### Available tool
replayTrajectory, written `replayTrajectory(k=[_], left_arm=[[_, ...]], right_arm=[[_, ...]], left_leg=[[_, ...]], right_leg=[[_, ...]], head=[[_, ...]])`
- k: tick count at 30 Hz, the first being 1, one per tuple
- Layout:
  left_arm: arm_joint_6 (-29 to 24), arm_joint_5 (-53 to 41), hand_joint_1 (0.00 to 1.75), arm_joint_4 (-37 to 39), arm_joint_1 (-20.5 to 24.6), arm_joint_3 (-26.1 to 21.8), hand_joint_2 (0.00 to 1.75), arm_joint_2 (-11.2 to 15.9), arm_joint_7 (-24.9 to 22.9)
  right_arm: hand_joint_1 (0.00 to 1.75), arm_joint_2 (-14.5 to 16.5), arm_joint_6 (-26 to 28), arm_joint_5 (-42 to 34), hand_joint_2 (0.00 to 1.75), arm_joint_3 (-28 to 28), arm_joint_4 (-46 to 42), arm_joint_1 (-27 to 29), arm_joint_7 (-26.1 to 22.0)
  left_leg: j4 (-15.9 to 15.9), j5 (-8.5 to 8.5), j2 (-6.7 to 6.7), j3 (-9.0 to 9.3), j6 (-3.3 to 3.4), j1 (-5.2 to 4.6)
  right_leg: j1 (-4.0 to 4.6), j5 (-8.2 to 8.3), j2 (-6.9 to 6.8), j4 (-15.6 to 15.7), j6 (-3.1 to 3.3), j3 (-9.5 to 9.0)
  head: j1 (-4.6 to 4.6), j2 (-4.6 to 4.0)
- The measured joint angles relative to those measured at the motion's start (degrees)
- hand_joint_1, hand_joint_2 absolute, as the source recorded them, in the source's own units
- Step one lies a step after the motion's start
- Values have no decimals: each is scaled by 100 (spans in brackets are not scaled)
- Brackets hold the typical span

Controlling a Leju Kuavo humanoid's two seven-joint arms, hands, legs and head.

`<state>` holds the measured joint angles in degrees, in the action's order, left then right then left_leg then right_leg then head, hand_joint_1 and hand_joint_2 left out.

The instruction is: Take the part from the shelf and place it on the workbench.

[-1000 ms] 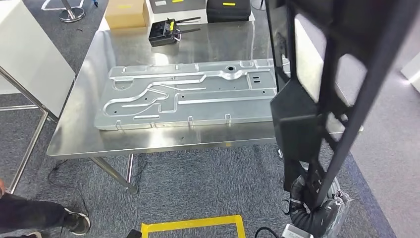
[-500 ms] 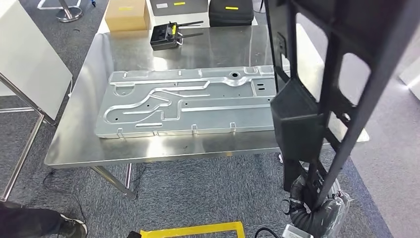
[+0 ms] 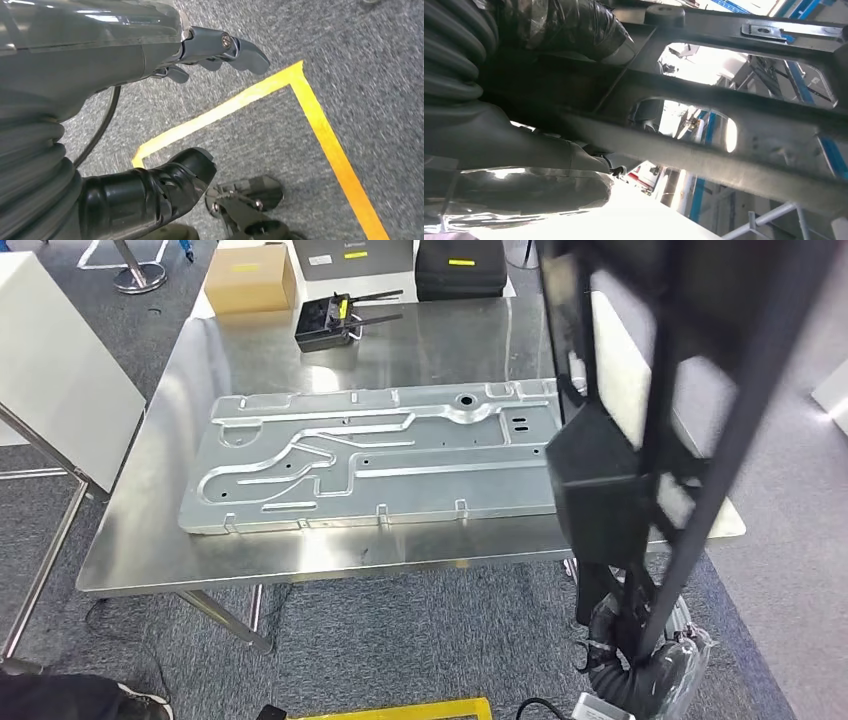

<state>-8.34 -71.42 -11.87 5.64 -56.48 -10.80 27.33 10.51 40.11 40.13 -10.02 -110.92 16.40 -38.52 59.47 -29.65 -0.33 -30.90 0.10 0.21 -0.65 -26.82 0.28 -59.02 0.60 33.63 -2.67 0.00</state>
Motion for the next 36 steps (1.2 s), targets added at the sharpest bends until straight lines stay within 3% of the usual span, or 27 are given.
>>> replayTrajectory(k=[1,3,4,5,6,7,8,10,15,17,19,20,21,22,24,25,26,29,33,36], left_arm=[[11,6,0,0,3,0,175,0,1],[38,21,0,0,-1,0,175,-1,1],[46,27,0,0,-7,0,175,-1,1],[47,30,0,0,-13,0,175,-2,1],[46,30,0,0,-18,0,175,-2,1],[46,30,0,0,-19,0,175,-1,1],[45,30,0,0,-19,0,175,0,1],[45,30,0,0,-9,0,175,2,1],[31,23,0,0,-13,1,175,2,4],[29,10,0,0,-4,2,175,2,8],[29,-2,0,0,1,2,175,2,10],[30,-6,0,0,-2,2,175,2,10],[30,-8,0,0,-6,2,175,2,10],[30,-9,0,0,-10,2,175,1,10],[15,-10,0,0,-11,2,175,-4,-6],[-9,-8,0,0,-9,2,175,-8,-29],[-38,-4,0,0,-6,2,175,-10,-54],[-89,16,0,0,-3,2,175,-9,-101],[-44,3,0,0,-3,3,175,-9,-55],[-45,-12,0,0,-3,4,175,-9,-25]], right_arm=[[175,0,0,-2,175,-1,-1,-2,-1],[175,0,0,-4,175,-2,1,-5,0],[175,0,0,-5,175,-2,1,-5,1],[175,0,0,-5,175,-2,2,-4,1],[175,0,0,-5,175,-2,2,-4,1],[175,0,0,-5,175,-2,2,-4,1],[175,0,0,-5,175,-2,2,-4,1],[175,0,0,-5,175,-2,2,-6,2],[175,0,0,-5,175,-2,-1,-10,4],[175,-1,0,-4,175,-2,-1,-13,3],[175,-3,0,-3,175,-1,1,-8,4],[175,-5,0,-3,175,0,2,-4,8],[175,-7,0,-2,175,1,2,-1,10],[175,-9,0,-2,175,2,2,-1,13],[175,-11,0,-1,175,2,2,-4,15],[175,-11,1,-1,175,1,2,-5,19],[175,-11,1,1,175,1,1,-3,22],[175,-13,0,13,175,-1,1,12,31],[135,-13,0,16,175,-2,2,15,35],[136,-15,0,15,175,-3,2,15,38]], left_leg=[[229,-128,1,-101,-31,6],[971,-453,3,-482,-78,23],[1322,-557,3,-682,-96,31],[1503,-549,3,-811,-107,39],[1466,-425,4,-836,-111,45],[1200,-204,4,-745,-106,48],[797,47,5,-585,-91,50],[134,315,3,-293,-43,30],[-138,323,-1,-171,123,26],[-187,328,8,-129,192,41],[-189,308,14,-115,228,33],[-188,295,14,-103,233,30],[-186,280,11,-84,232,28],[-185,262,6,-56,225,28],[-176,215,-4,-1,190,22],[-162,189,-8,13,163,11],[-144,166,-8,15,142,-1],[-136,143,-2,13,159,-22],[-185,146,0,49,147,-17],[-206,144,0,62,127,-14]], right_leg=[[-13,-3,-9,23,32,-27],[-11,-26,-26,34,77,-59],[-8,-38,-28,33,87,-68],[-6,-52,-23,31,91,-83],[-6,-68,-16,30,87,-104],[-7,-89,-8,29,76,-135],[-8,-114,-1,29,60,-172],[11,-161,4,16,7,-216],[12,-251,1,-58,-140,-200],[0,-510,-3,-547,-178,31],[-7,-803,-5,-1309,-202,451],[-9,-835,-6,-1556,-210,609],[-10,-748,-6,-1588,-209,666],[-10,-556,-7,-1389,-200,605],[0,-113,-11,-623,-152,278],[12,9,-11,-297,-126,136],[15,60,-8,-95,-109,56],[23,46,17,10,-95,32],[37,21,19,6,-56,25],[42,9,19,3,-34,17]], head=[[1,0],[5,0],[4,0],[5,0],[5,0],[5,0],[5,0],[4,0],[0,0],[-3,0],[-5,0],[-5,0],[-5,0],[-5,0],[-5,0],[-4,0],[-3,0],[0,0],[-1,0],[-2,0]])
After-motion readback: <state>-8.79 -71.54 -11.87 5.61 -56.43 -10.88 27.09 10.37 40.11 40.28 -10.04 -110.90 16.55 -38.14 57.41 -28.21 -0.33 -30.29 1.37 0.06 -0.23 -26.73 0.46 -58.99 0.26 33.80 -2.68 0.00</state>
